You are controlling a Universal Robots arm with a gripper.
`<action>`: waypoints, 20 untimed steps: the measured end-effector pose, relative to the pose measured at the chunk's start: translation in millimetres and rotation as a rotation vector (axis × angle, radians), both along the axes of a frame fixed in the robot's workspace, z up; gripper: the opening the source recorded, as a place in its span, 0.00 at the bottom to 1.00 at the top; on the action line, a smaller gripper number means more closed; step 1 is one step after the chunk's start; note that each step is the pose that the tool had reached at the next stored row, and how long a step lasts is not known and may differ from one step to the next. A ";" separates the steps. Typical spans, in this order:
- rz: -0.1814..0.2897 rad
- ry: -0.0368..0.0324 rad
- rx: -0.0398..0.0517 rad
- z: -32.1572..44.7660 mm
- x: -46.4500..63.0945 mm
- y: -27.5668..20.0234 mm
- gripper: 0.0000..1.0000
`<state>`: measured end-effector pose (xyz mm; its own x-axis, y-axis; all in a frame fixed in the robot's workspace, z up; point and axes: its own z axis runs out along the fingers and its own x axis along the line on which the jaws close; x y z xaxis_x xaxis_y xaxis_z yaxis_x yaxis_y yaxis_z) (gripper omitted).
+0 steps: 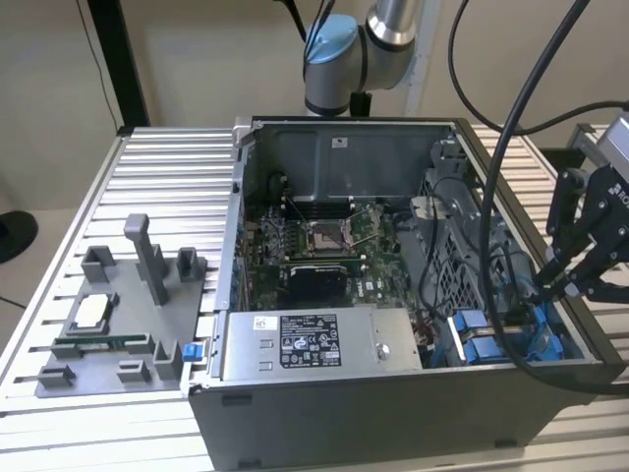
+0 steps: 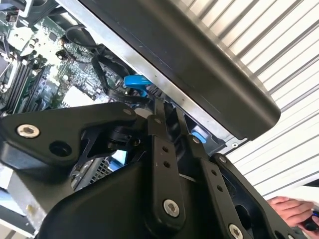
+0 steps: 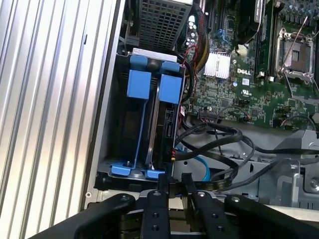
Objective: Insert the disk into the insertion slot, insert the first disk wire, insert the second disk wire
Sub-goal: 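Insert the second disk wire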
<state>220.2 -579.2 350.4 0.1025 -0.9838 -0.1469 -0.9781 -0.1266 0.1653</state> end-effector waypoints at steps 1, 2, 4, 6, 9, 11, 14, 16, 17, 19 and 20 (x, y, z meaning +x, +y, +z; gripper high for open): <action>0.000 -0.0001 0.0028 -0.1 0.0 0.0 1.00; 0.000 0.0000 0.0054 -0.3 0.0 0.0 1.00; 0.000 0.0000 0.0084 -0.9 -0.1 0.1 0.00; 0.000 0.0001 0.0091 -1.4 -0.1 0.1 0.00; 0.000 0.0014 0.0092 -1.7 -0.1 0.0 0.00; 0.000 0.0029 0.0097 -0.6 0.0 0.0 0.00; 0.000 0.0079 0.0104 2.0 -0.1 -0.1 0.00; 0.000 0.0109 0.0102 3.7 -0.1 -0.3 0.00; 0.000 0.0125 0.0102 4.4 -0.1 -0.7 0.00; 0.000 0.0148 0.0103 5.9 0.0 -1.6 0.00; 0.000 0.0163 0.0104 7.5 0.0 -2.1 1.00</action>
